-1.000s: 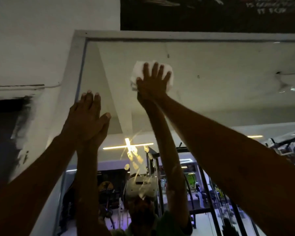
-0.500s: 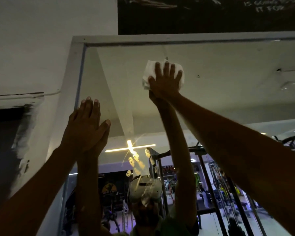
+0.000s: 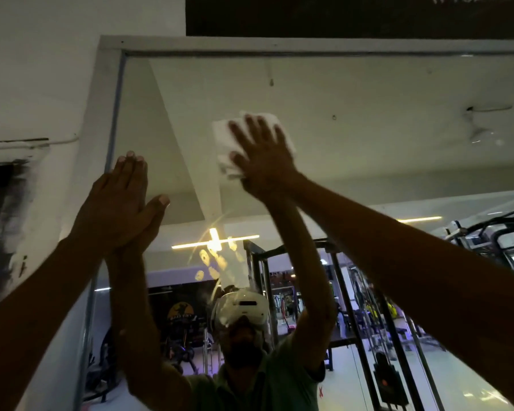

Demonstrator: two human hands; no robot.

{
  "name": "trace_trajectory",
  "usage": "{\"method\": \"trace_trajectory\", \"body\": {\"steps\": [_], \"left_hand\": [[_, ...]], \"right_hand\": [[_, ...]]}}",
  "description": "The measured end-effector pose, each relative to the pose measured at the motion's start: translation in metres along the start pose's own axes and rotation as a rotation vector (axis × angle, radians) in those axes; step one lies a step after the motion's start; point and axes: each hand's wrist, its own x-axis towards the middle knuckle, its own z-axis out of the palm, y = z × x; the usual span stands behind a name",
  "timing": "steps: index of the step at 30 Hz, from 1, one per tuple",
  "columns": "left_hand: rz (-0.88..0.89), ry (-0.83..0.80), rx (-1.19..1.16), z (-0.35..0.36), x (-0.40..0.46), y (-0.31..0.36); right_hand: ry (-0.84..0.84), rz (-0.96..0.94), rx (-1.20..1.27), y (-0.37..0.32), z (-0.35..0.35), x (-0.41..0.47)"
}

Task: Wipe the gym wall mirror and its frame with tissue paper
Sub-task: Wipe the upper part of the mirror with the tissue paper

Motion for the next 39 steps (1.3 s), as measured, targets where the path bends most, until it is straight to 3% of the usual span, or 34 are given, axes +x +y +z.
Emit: {"method": "trace_trajectory", "body": {"steps": [2, 5, 10, 14, 16, 19, 22, 23, 27, 31, 33, 36, 39], "left_hand": [[-0.020, 0.006, 0.001, -0.003, -0.006, 0.008], [-0.069, 0.023, -0.003, 0.000, -0.022, 0.032], [-0.033, 0.093, 0.012, 0.005, -0.073, 0.060], [-0.022, 0.131, 0.027, -0.005, -0.116, 0.054], [-0.053, 0.102, 0.013, -0.014, -0.129, 0.048], [-0.014, -0.087, 0.044, 0.015, -0.141, 0.020], [-0.060, -0.100, 0.005, 0.030, -0.146, 0.012], [-0.048, -0.106, 0.051, 0.026, -0.149, 0.013], [0.060, -0.028, 0.069, -0.012, -0.165, 0.019], [0.127, -0.100, 0.076, -0.022, -0.182, 0.007], [0.145, -0.139, 0.106, -0.027, -0.182, 0.005], [0.143, -0.179, 0.130, -0.034, -0.182, 0.012], [0.143, -0.164, 0.125, -0.031, -0.182, 0.014]], "right_hand": [[-0.007, 0.141, 0.045, 0.027, -0.010, -0.027], [0.047, 0.222, 0.052, 0.000, -0.002, -0.079], [-0.004, -0.141, 0.061, -0.077, 0.005, -0.173], [-0.081, -0.339, 0.043, -0.063, -0.004, -0.189], [-0.088, -0.265, 0.034, -0.043, -0.010, -0.167], [-0.082, 0.020, 0.031, -0.027, -0.017, -0.124], [-0.027, 0.205, 0.035, -0.070, -0.009, -0.111], [-0.013, 0.181, 0.046, -0.096, -0.004, -0.122], [-0.076, -0.198, 0.163, -0.174, 0.007, -0.229], [-0.109, -0.372, 0.124, -0.139, 0.001, -0.239], [-0.081, -0.260, 0.044, -0.101, -0.008, -0.198], [-0.057, 0.056, 0.027, -0.057, -0.020, -0.146], [-0.013, 0.185, 0.052, -0.089, -0.010, -0.155]]}}
